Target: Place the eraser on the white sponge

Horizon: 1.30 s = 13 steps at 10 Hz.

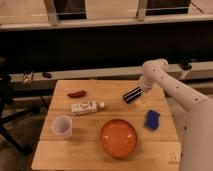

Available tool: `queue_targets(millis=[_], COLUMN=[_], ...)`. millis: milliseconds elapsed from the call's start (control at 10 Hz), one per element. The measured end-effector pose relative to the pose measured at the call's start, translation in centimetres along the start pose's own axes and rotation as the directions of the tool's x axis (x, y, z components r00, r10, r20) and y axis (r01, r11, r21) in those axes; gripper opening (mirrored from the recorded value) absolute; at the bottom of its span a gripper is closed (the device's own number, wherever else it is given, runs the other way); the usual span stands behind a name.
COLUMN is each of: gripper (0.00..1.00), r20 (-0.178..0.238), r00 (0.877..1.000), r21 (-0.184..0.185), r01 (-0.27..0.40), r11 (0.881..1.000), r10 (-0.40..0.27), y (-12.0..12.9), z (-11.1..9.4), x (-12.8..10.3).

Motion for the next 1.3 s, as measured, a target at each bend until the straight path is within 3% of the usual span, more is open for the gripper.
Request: queue_targets(millis=[1300], gripper=[0.8], r20=[0.074], r00=[0.997], r21=[-0.042], r01=[0.031], r11=[0.999], r10=[-0.028], y=[-1.3], z=[3.6], x=[-1.4])
